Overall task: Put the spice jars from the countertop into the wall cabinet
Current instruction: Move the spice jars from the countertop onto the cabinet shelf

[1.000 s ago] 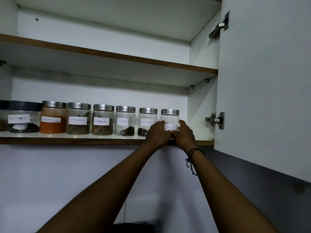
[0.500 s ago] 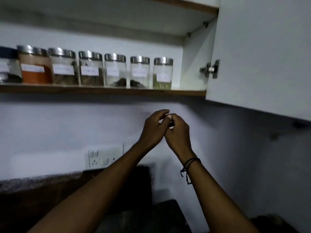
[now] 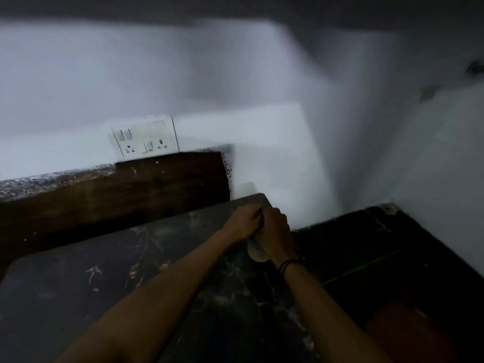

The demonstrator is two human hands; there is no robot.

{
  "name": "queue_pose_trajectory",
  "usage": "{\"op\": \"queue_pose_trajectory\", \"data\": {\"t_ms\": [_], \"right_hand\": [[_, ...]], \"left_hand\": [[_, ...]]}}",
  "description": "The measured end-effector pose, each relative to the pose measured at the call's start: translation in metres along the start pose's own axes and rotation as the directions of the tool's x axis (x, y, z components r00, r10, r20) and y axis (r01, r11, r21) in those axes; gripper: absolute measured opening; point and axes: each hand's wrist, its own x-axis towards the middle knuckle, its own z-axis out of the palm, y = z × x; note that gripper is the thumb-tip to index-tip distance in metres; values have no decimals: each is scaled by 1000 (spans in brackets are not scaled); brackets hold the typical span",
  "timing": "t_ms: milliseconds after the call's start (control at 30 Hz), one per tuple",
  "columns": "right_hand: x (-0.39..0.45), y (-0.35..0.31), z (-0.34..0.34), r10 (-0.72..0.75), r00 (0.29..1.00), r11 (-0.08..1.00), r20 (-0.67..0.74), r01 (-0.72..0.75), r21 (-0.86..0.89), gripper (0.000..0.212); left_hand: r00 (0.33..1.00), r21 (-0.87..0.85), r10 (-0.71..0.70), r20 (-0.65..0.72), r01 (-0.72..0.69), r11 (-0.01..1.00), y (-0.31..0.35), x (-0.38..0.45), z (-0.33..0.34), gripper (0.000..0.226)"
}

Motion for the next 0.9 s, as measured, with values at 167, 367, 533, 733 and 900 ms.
{"op": "queue_pose_trajectory", "data": {"t_ms": [167,367,533,733,900], "right_hand": [[-34,32,44,90,995,992,48,-85,-96,53],[-50,54,75,186,972,982,146,-190,16,74],[-49,60,85,194,972,963,129,-214,161,73],[-45,60,85,218,975,967,43,-221,123,71],[-43,44,72,230,970,943,-76,-203,266,81]], "left_hand": [[950,182,-210,230,170,968,-35,-9,49,40],[911,95,-322,259,307,947,-54,-19,75,81],[933,-177,-332,140,353,919,-53,-24,78,81],[906,-280,-420,45,415,866,-42,-27,78,69],[876,-430,-461,-140,365,826,-35,-41,69,29]]}}
